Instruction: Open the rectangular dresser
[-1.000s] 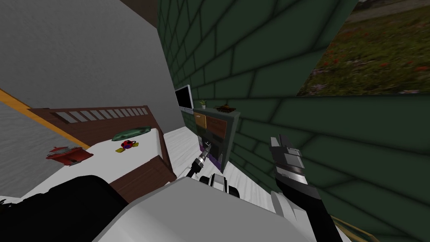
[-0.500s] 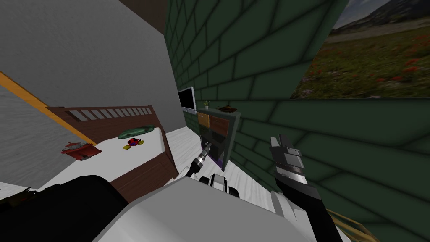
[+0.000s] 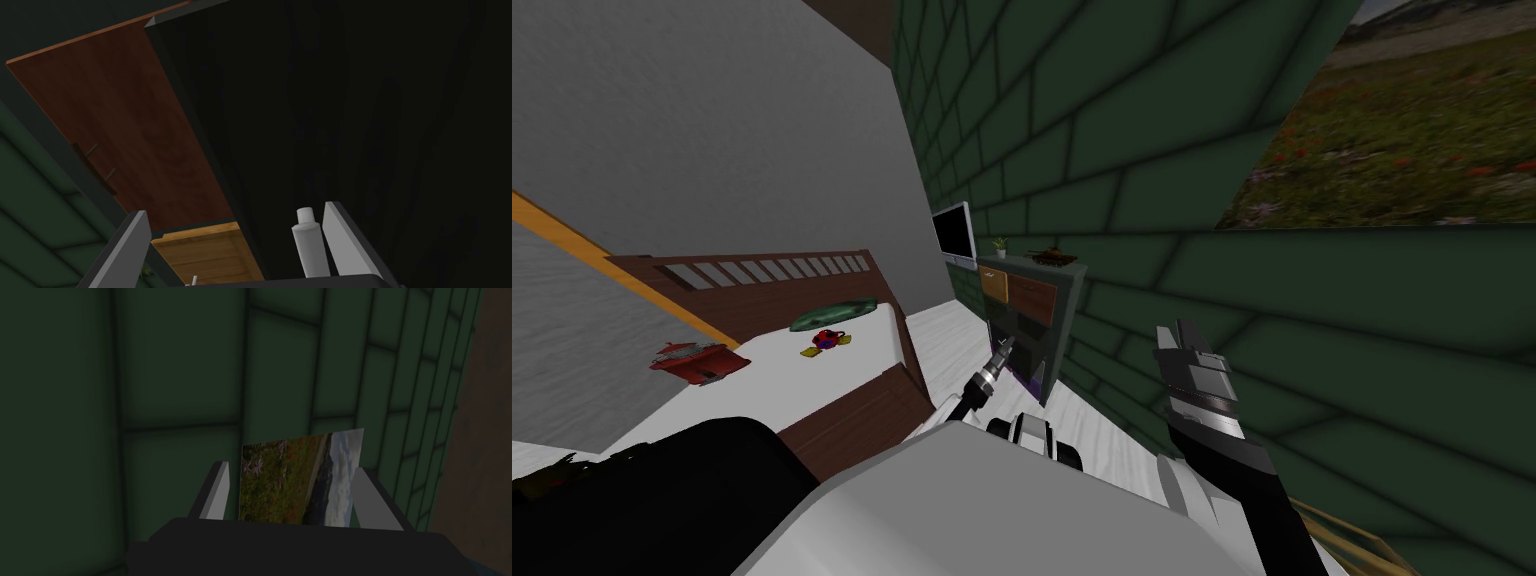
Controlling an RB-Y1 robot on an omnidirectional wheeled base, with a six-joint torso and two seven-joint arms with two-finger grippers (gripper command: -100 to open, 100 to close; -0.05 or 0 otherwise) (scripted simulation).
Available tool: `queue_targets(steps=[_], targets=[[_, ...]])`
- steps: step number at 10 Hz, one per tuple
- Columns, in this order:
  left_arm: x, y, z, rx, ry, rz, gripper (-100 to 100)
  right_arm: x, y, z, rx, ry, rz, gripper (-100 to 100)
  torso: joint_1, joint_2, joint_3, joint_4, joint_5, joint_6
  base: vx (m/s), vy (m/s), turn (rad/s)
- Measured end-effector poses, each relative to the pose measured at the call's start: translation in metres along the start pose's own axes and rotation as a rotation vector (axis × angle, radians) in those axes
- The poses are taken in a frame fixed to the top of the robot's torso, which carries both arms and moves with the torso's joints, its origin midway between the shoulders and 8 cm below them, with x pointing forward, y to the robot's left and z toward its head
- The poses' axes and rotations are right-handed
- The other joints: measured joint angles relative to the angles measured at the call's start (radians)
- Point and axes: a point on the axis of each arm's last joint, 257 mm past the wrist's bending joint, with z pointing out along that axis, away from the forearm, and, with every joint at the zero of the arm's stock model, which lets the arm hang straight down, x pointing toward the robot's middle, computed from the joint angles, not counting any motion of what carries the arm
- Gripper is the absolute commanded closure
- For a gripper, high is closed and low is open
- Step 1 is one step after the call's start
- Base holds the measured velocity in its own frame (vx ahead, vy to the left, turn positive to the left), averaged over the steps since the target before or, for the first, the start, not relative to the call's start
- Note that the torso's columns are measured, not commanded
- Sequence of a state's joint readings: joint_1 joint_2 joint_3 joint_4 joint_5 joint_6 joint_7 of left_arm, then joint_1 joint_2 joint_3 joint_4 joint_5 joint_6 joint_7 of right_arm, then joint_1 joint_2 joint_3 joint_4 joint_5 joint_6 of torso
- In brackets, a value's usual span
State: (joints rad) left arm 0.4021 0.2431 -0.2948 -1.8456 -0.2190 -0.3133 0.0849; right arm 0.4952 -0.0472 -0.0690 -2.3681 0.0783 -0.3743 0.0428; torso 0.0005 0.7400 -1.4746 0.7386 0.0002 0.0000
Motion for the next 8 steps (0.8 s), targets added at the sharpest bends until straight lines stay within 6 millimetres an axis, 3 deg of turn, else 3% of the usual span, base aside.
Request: queue_targets(steps=[2, 3, 8], targets=[[-0.0012, -0.0064, -0.0022, -0.014, 0.001, -0.002, -100, 0.0, 0.0, 0.0, 0.0, 0.0, 0.0, 0, -0.002, 0.001, 0.0, 0.003, -0.002, 0.0, 0.0, 0.0, 0.0], [-0.0011, -0.0058, -0.0024, -0.018, 0.001, -0.003, 0, 0.0, 0.0, 0.0, 0.0, 0.0, 0.0, 0, -0.002, 0.001, 0.0, 0.002, -0.001, 0.0, 0.0, 0.0, 0.0], [-0.0013, -0.0028, -0.0034, -0.026, 0.0, -0.002, 0, 0.0, 0.0, 0.0, 0.0, 0.0, 0.0, 0, -0.001, -0.001, -0.001, 0.0, 0.0, 0.0, 0.0, 0.0, 0.0]])
